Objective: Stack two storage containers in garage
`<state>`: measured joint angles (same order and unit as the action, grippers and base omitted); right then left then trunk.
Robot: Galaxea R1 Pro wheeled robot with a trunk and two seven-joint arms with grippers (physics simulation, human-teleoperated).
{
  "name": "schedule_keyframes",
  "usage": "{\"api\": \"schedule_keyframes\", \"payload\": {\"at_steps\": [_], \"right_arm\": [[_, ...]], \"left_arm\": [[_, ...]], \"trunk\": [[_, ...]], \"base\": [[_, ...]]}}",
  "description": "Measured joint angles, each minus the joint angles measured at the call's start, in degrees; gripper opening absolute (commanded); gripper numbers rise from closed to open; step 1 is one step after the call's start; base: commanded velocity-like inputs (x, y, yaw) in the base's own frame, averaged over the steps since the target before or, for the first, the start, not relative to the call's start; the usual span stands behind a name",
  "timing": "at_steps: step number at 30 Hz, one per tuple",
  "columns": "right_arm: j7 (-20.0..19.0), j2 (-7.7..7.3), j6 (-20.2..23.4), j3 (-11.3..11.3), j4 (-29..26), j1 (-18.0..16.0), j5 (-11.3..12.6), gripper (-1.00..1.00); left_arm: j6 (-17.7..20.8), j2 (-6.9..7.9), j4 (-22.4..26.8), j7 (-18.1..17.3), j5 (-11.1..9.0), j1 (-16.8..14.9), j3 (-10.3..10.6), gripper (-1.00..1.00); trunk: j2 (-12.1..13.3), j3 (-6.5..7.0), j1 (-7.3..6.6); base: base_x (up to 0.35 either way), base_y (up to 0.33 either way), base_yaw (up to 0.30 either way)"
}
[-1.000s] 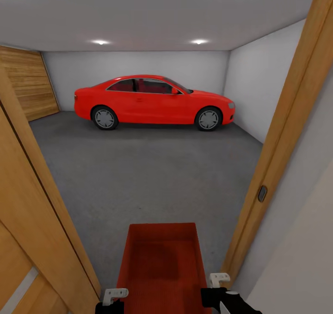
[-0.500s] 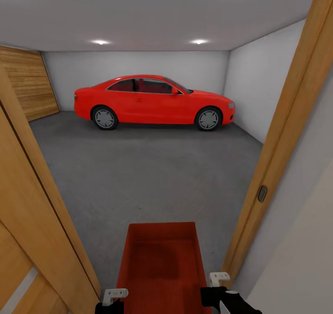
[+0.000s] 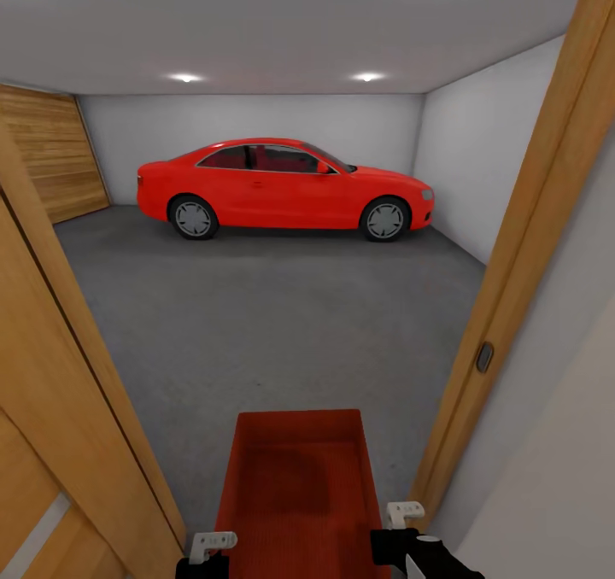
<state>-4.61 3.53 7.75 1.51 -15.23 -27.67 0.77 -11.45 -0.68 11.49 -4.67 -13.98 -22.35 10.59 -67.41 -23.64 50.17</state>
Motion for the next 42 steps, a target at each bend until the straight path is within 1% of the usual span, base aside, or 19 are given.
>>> {"api": "schedule_keyframes", "payload": {"at_steps": [42], "right_arm": [[0.0, 0.02, 0.0, -0.1, 0.0, 0.0, -0.1, -1.00]], "left_arm": [[0.0, 0.02, 0.0, 0.0, 0.0, 0.0, 0.0, -1.00]], "trunk": [[0.0, 0.00, -0.01]], "base": [[0.131, 0.011, 0.000]]}}
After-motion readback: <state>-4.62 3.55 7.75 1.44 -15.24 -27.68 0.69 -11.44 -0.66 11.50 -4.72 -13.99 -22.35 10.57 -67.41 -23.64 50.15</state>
